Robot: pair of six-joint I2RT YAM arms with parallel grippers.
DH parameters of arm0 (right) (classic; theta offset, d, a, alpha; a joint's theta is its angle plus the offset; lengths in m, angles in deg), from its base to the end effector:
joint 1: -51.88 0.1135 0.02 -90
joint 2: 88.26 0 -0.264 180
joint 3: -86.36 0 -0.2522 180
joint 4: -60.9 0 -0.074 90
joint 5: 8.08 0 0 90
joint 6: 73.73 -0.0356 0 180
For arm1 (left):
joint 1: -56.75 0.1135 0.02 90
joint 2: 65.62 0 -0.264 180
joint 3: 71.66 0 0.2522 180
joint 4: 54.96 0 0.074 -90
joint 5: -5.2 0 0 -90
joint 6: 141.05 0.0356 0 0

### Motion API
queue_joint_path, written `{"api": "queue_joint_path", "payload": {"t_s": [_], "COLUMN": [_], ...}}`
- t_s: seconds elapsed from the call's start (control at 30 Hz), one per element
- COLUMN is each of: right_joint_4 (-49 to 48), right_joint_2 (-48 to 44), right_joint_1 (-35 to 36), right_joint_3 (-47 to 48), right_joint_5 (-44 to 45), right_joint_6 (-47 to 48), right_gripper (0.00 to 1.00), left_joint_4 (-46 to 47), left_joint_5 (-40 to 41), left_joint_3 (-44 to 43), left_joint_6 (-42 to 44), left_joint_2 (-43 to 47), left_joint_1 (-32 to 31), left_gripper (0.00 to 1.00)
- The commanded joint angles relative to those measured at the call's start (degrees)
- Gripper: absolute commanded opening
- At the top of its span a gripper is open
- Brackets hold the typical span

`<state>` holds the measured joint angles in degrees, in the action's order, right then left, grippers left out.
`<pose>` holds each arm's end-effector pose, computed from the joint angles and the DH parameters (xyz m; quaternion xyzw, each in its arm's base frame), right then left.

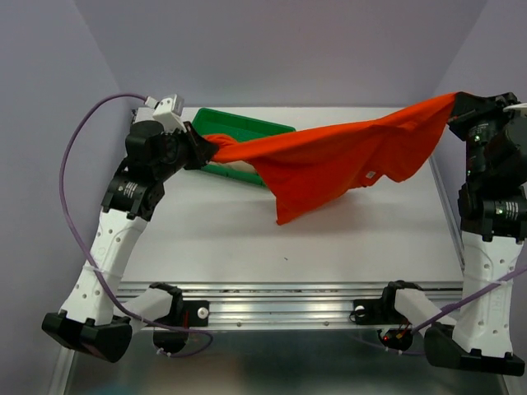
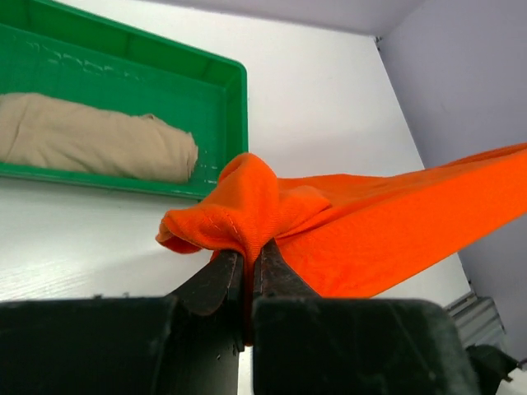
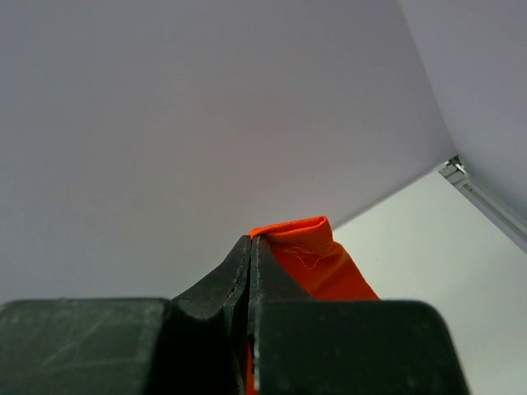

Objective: Roll the t-shirts
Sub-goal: Pick up the T-shirt from the center of the board.

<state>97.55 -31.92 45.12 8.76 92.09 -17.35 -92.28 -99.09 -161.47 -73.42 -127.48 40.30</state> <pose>0.1544 -0.0246 0.5327 0.2858 0.5813 0.1207 0.7523 0.2136 -0.0722 0.4468 0.0413 0.7597 -0.3028 0.5740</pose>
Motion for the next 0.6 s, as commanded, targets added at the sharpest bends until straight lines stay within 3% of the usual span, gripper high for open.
{"api": "queue_joint_path", "payload": {"t_s": [0.0,0.03,0.1,0.27,0.37,0.4,0.5,0.57], "right_joint_4": [1.98,2.06,2.24,2.15,2.24,2.33,2.68,3.03], "right_joint_2": [-0.26,-0.18,0.35,0.79,0.7,0.62,0.27,0.61], "right_joint_1": [-0.53,-0.53,-0.53,-0.53,-0.53,-0.53,-0.53,-0.53], "right_joint_3": [0.14,-0.83,-3.2,-7.07,-10.58,-11.55,-15.33,-17.7], "right_joint_5": [3.1,3.01,2.84,0.55,-0.5,-0.42,0.28,0.55], "right_joint_6": [2.78,2.6,2.25,2.16,2.16,2.34,2.77,3.04], "right_gripper": [0.01,0.01,0.01,0.01,0.01,0.01,0.01,0.01], "left_joint_4": [3.06,3.33,3.42,2.81,2.72,2.72,2.81,3.51], "left_joint_5": [-4.51,-5.05,-5.32,-2.51,-1.1,-0.31,4.32,5.67], "left_joint_3": [6.5,7.57,8.98,8.9,10.48,11.09,13.56,15.05], "left_joint_6": [1.72,1.19,0.75,1.54,1.63,1.28,-0.73,-2.23], "left_joint_2": [2.8,2.8,2.54,2.54,1.49,1.05,-0.79,-2.73], "left_joint_1": [0.28,0.19,0.27,0.28,-0.16,-0.86,-7.35,-11.66], "left_gripper": [0.24,0.55,0.98,0.98,0.86,0.74,0.51,0.45]}}
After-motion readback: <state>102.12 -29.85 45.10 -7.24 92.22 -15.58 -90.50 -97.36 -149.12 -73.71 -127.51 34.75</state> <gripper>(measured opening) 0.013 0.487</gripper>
